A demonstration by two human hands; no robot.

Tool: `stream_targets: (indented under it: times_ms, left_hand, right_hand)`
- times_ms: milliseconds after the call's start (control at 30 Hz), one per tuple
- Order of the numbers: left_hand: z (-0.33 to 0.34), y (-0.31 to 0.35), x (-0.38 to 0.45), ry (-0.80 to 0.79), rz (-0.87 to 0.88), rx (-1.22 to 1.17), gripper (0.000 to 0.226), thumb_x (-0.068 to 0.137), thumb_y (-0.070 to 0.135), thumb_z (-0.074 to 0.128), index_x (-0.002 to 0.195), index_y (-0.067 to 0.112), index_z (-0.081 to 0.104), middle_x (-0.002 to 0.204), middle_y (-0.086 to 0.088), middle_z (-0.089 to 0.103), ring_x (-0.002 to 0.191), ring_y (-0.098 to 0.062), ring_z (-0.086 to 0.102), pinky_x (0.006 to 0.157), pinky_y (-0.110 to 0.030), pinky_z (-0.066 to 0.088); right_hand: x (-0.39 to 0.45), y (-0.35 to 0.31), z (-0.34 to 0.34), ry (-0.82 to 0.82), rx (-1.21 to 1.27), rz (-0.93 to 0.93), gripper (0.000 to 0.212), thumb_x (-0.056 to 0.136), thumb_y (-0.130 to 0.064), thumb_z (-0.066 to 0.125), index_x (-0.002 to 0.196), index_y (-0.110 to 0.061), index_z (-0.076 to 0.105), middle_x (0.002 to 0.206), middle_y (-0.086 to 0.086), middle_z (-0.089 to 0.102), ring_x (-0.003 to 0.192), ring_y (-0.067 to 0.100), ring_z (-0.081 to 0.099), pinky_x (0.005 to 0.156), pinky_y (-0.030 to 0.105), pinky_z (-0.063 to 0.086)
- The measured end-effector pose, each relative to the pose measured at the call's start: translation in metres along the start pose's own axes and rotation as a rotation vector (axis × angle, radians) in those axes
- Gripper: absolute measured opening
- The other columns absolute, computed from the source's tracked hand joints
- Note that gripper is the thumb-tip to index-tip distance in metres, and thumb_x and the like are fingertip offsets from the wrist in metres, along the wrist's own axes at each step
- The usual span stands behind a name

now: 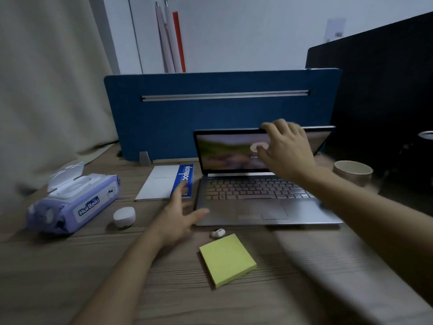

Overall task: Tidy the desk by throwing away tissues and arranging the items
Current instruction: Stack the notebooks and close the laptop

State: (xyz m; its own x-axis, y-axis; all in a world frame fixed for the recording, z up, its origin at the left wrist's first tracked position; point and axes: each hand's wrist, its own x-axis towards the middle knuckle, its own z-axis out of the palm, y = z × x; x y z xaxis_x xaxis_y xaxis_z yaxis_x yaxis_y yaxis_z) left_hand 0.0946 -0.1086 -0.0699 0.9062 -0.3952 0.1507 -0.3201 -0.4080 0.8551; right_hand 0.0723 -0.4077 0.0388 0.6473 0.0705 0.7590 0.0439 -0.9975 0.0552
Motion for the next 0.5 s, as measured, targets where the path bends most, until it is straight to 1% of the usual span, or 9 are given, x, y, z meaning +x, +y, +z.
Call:
stream_targets:
  times_ms: [67,133,200,300,367,433,500]
  left_hand:
    - [-0.001,0.001,-0.002,0.051,0.01,-0.064,0.109,0.056,0.085,0.066,0.145,0.054,0.011,0.151,0.015,0.034,0.132,-0.014,0.045,0.106,-0.05,0.043]
    - [-0.001,0.004,-0.006,0.086,0.027,-0.085,0.1,0.06,0.085,0.063,0.143,0.058,0.013,0.153,0.017,0.032,0.135,-0.017,0.043,0.107,-0.053,0.041]
    - [0.0,0.007,-0.01,0.101,0.05,-0.096,0.098,0.06,0.084,0.065,0.142,0.062,0.015,0.156,0.016,0.028,0.139,-0.017,0.039,0.108,-0.055,0.039]
    - [0.002,0.011,-0.015,0.095,0.061,-0.086,0.104,0.057,0.081,0.07,0.142,0.063,0.014,0.158,0.01,0.027,0.14,-0.017,0.036,0.106,-0.055,0.041]
    - [0.003,0.011,-0.017,0.084,0.064,-0.079,0.107,0.055,0.077,0.074,0.143,0.06,0.017,0.159,0.007,0.025,0.14,-0.018,0.035,0.107,-0.053,0.041]
    - [0.004,0.009,-0.017,0.071,0.069,-0.06,0.099,0.059,0.066,0.078,0.142,0.056,0.024,0.159,0.005,0.026,0.141,-0.018,0.033,0.11,-0.045,0.039]
    - [0.006,0.007,-0.017,0.055,0.056,-0.034,0.09,0.066,0.054,0.078,0.141,0.054,0.029,0.158,0.003,0.028,0.14,-0.017,0.034,0.105,-0.034,0.039]
  right_hand:
    - [-0.026,-0.002,-0.008,-0.032,0.021,-0.025,0.052,0.089,-0.046,0.043,0.133,-0.019,0.046,0.124,0.006,0.055,0.114,0.028,0.048,0.101,0.042,0.034]
    - [-0.053,-0.006,-0.015,-0.056,0.035,-0.035,0.05,0.09,-0.046,0.042,0.134,-0.022,0.046,0.125,0.003,0.056,0.117,0.023,0.049,0.102,0.04,0.035]
    - [-0.079,-0.011,-0.018,-0.1,0.043,-0.029,0.046,0.092,-0.046,0.04,0.133,-0.025,0.046,0.126,0.0,0.058,0.117,0.019,0.05,0.101,0.039,0.036]
    - [-0.114,-0.015,-0.018,-0.221,0.068,-0.005,0.047,0.092,-0.051,0.035,0.132,-0.029,0.048,0.128,-0.004,0.059,0.118,0.017,0.052,0.1,0.038,0.038]
    - [-0.131,-0.012,-0.015,-0.302,0.089,0.01,0.05,0.093,-0.055,0.032,0.133,-0.03,0.049,0.131,-0.005,0.057,0.12,0.017,0.051,0.1,0.037,0.038]
    - [-0.144,-0.009,-0.012,-0.349,0.088,0.011,0.05,0.093,-0.056,0.034,0.133,-0.03,0.05,0.133,-0.005,0.056,0.12,0.019,0.052,0.099,0.036,0.038]
    - [-0.151,-0.005,-0.009,-0.369,0.091,0.03,0.046,0.093,-0.054,0.043,0.13,-0.029,0.053,0.132,-0.002,0.056,0.119,0.022,0.053,0.096,0.037,0.04]
